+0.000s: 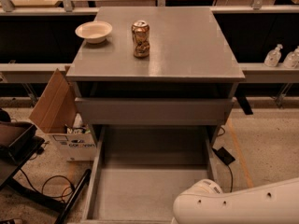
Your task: Open middle drawer
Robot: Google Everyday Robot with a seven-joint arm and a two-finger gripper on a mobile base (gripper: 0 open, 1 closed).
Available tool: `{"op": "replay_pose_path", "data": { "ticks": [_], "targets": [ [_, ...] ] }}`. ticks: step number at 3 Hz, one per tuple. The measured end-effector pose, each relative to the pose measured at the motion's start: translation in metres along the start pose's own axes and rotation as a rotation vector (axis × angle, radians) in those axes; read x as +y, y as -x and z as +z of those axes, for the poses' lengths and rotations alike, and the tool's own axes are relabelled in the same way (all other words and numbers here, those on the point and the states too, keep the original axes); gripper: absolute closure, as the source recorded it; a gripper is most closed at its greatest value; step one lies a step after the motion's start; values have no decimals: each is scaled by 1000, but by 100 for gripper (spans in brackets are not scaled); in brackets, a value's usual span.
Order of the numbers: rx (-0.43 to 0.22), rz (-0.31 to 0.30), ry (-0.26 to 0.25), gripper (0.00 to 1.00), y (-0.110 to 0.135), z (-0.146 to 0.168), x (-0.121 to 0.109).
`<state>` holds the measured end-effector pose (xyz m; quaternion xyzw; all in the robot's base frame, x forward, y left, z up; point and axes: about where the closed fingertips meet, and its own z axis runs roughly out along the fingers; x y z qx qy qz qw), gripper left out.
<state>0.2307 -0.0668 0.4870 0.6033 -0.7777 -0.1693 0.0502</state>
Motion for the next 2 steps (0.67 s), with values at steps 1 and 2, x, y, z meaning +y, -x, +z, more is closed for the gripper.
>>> {"op": "replay_pose_path", "data": {
  "ticks": [1, 2],
  "targets": [
    [-52, 58, -37, 100, -26, -30, -18],
    [-141, 70, -207, 100, -68, -108, -103]
  ]
}}
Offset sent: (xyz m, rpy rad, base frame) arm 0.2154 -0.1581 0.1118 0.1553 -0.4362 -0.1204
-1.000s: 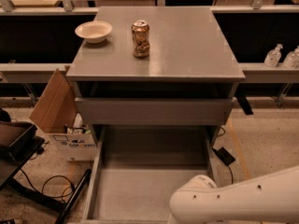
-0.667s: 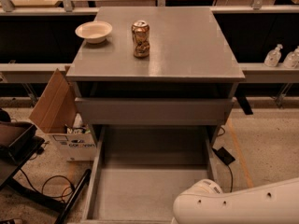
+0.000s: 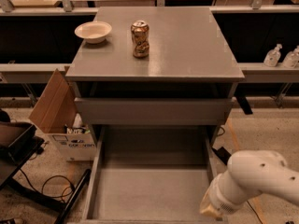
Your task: Open middle drawer
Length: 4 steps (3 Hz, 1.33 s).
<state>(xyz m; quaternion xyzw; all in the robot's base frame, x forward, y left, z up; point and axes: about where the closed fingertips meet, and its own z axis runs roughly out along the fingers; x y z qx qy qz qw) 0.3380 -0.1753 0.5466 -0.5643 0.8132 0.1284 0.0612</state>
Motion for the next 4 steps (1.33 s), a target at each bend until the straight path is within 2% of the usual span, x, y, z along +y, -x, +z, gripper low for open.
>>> {"op": "replay_pose_path", "data": {
  "ticks": [1, 2, 3, 4],
  "targets": [
    [-10, -61, -166, 100, 4, -56, -73],
    [84, -115, -290, 100, 9, -107, -120],
    [277, -94, -408, 100, 12, -169, -160],
    [399, -43, -448, 100, 4, -207, -169]
  ]
}}
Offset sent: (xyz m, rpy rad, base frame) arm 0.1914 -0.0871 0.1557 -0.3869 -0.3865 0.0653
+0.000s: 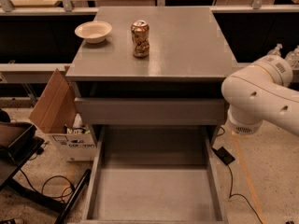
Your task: Open middle drawer
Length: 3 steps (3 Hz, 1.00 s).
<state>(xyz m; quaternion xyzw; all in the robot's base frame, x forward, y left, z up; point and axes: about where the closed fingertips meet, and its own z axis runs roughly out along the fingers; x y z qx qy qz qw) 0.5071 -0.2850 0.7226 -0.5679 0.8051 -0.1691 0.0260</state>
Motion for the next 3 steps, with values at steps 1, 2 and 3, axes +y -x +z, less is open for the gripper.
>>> {"op": "replay_pose_path", "data": {
  "ticks": [1, 2, 3],
  "targets": [
    [74, 79, 20, 100, -43, -24, -13],
    [96, 191, 64, 100, -100, -64, -12],
    [101, 250, 68, 100, -126, -100, -7]
  ]
}}
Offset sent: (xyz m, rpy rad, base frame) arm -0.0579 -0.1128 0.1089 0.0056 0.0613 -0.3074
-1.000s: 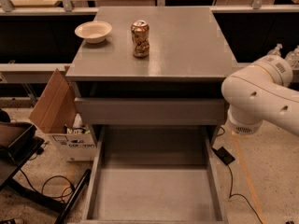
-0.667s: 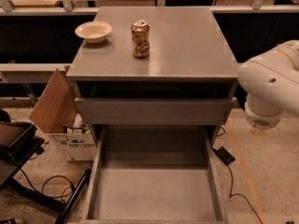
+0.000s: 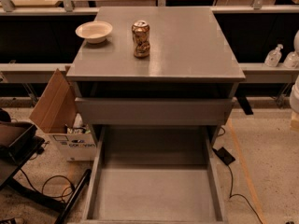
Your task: Open middle drawer
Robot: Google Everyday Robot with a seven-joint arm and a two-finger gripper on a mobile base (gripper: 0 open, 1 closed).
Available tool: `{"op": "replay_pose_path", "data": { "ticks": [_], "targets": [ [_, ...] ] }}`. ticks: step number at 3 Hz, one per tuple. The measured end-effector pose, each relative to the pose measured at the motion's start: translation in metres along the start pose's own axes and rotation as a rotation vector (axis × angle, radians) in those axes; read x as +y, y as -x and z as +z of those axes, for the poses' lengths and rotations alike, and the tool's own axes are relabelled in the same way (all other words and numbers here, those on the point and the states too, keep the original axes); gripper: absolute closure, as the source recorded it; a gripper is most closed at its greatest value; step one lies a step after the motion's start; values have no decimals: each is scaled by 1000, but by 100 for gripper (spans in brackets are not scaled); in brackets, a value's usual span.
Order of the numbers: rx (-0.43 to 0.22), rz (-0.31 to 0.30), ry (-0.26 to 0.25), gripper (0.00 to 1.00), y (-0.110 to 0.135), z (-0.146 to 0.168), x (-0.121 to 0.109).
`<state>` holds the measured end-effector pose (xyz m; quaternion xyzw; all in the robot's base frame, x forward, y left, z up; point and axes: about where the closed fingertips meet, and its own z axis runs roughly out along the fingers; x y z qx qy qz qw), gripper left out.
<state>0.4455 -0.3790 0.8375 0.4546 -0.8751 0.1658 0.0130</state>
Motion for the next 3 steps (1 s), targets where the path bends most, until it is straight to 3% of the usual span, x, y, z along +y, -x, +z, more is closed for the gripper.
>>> {"op": "replay_pose_path", "data": {
  "ticks": [1, 2, 3],
  "targets": [
    [-23, -1, 57, 100, -10, -28, 3],
    [-86, -22, 146, 97, -12, -53, 5],
    [-85, -18, 129, 75, -11, -50, 2]
  ]
}}
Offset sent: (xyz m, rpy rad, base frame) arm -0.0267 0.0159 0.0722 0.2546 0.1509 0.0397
